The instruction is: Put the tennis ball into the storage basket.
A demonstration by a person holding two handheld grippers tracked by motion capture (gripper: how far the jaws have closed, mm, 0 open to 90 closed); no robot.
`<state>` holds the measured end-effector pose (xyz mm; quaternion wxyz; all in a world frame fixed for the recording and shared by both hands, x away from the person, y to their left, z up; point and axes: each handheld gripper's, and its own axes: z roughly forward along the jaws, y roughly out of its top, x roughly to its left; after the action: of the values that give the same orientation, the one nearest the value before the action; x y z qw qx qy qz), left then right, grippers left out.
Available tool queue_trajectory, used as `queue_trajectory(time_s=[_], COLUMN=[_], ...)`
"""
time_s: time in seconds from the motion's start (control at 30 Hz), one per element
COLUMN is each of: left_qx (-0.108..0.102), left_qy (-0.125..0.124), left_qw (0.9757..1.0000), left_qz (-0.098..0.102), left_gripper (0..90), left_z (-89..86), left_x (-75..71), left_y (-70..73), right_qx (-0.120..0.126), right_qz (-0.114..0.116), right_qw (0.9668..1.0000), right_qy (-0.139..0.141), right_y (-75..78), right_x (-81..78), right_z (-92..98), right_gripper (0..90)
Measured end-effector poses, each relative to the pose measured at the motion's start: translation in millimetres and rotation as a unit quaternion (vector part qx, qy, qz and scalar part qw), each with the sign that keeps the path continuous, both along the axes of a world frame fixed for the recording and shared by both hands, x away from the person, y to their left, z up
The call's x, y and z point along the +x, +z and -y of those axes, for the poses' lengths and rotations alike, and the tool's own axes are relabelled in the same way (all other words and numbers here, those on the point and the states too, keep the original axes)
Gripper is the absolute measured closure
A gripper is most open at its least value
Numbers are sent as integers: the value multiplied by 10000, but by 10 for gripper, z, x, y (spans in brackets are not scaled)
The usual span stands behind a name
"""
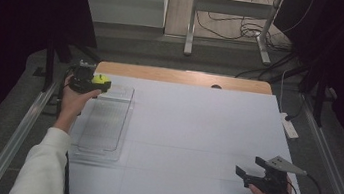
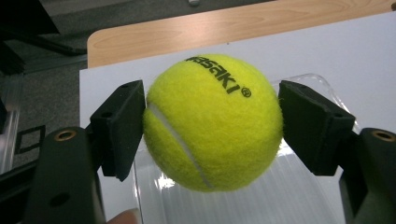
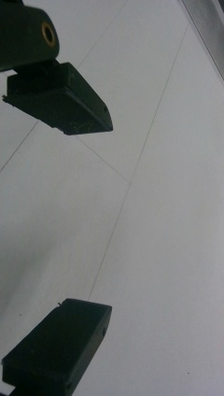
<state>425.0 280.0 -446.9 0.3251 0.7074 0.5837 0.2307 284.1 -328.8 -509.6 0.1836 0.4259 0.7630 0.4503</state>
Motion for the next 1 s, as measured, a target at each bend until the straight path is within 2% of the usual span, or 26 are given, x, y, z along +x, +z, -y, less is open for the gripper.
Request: queue_trajectory(time_s=[0.4, 1.0], left_qx=[132, 223], left_qy=[-31, -26], left_qw=[9997, 9989], left_qz=[-189, -416], left_gripper=[270, 270], left_z=[46, 40], left_x=[62, 74], left_y=[-116, -226], right_qx=[-10, -16], right_qz=[-1, 2], right_qw=[10000, 10000], right_qy=[5, -4], right_y=[-2, -5], right_x=[1, 3], right_z=[3, 0], right_gripper=[111, 111])
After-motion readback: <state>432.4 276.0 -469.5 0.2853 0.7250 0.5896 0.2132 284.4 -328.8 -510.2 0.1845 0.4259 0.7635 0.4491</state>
